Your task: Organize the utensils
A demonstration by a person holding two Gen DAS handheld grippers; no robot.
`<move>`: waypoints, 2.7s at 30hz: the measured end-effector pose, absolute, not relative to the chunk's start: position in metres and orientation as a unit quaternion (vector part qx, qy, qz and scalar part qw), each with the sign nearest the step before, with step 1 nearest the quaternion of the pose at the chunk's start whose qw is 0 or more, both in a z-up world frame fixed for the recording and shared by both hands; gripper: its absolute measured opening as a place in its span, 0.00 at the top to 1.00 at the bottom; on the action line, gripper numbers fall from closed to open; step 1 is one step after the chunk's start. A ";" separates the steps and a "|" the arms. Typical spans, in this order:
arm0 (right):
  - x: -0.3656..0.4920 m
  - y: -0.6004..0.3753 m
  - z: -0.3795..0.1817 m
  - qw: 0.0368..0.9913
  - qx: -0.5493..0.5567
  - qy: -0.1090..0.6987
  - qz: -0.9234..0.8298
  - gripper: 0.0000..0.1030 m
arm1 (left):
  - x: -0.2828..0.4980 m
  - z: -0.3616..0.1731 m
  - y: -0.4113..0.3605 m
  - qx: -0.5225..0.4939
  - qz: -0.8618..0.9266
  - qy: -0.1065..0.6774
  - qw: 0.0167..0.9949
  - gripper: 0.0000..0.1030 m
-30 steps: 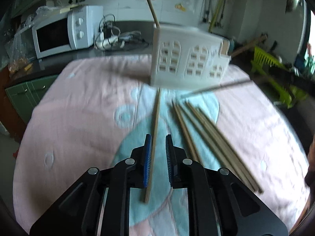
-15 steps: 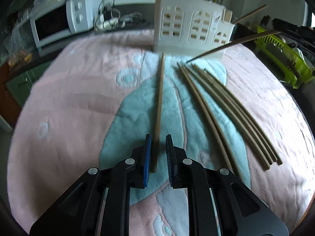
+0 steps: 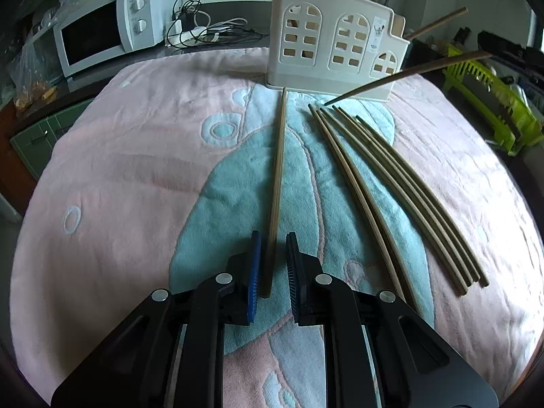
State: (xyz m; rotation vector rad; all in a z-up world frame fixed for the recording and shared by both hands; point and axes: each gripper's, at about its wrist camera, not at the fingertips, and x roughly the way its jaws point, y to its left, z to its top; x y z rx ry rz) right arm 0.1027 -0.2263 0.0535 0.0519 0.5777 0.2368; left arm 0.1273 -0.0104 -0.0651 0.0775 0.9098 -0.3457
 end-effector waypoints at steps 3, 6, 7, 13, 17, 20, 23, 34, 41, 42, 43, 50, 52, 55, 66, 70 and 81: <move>0.102 -0.226 0.054 0.952 0.027 0.284 0.116 0.94 | 0.128 -0.065 -0.012 0.042 -0.166 0.438 0.882 0.87; 0.102 -0.226 0.056 0.952 0.027 0.283 0.115 0.94 | 0.129 -0.063 -0.011 0.038 -0.173 0.440 0.880 0.94; 0.102 -0.226 0.056 0.952 0.027 0.283 0.115 0.94 | 0.129 -0.061 -0.012 0.034 -0.178 0.438 0.880 0.94; 0.102 -0.225 0.058 0.952 0.027 0.281 0.114 0.94 | 0.125 -0.045 -0.018 0.038 -0.186 0.413 0.891 0.94; 0.102 -0.226 0.058 0.952 0.027 0.281 0.115 0.94 | 0.126 -0.028 -0.017 0.031 -0.181 0.386 0.904 0.95; 0.102 -0.227 0.059 0.953 0.028 0.281 0.115 0.94 | 0.128 -0.011 -0.014 0.021 -0.176 0.360 0.916 0.95; 0.102 -0.226 0.059 0.953 0.027 0.280 0.114 0.94 | 0.132 0.006 -0.013 0.011 -0.170 0.332 0.928 0.95; 0.105 -0.227 0.065 0.954 0.026 0.277 0.115 0.94 | 0.152 0.043 -0.020 -0.007 -0.159 0.255 0.954 0.95; 0.106 -0.227 0.065 0.954 0.026 0.276 0.115 0.94 | 0.160 0.046 -0.020 -0.030 -0.152 0.233 0.960 0.94; 0.107 -0.228 0.066 0.954 0.027 0.276 0.115 0.94 | 0.161 0.046 -0.019 -0.035 -0.153 0.234 0.960 0.94; 0.106 -0.228 0.065 0.954 0.027 0.276 0.115 0.94 | 0.163 0.045 -0.018 -0.037 -0.149 0.234 0.960 0.94; 0.107 -0.228 0.066 0.954 0.026 0.276 0.116 0.94 | 0.179 0.030 -0.015 -0.059 -0.148 0.261 0.952 0.94; 0.106 -0.228 0.065 0.953 0.026 0.277 0.116 0.94 | 0.180 0.029 -0.013 -0.066 -0.146 0.262 0.952 0.94; 0.107 -0.227 0.068 0.954 0.023 0.275 0.115 0.94 | 0.180 0.032 -0.013 -0.064 -0.146 0.264 0.951 0.95; 0.103 -0.247 0.126 0.955 0.014 0.266 0.131 0.94 | 0.158 0.079 -0.008 -0.054 -0.180 0.261 0.947 0.95; 0.102 -0.257 0.154 0.956 0.009 0.262 0.135 0.94 | 0.152 0.104 -0.014 -0.053 -0.196 0.249 0.947 0.95; 0.114 -0.284 0.229 0.970 0.003 0.216 0.114 0.94 | 0.151 0.184 -0.042 -0.053 -0.222 0.179 0.957 0.95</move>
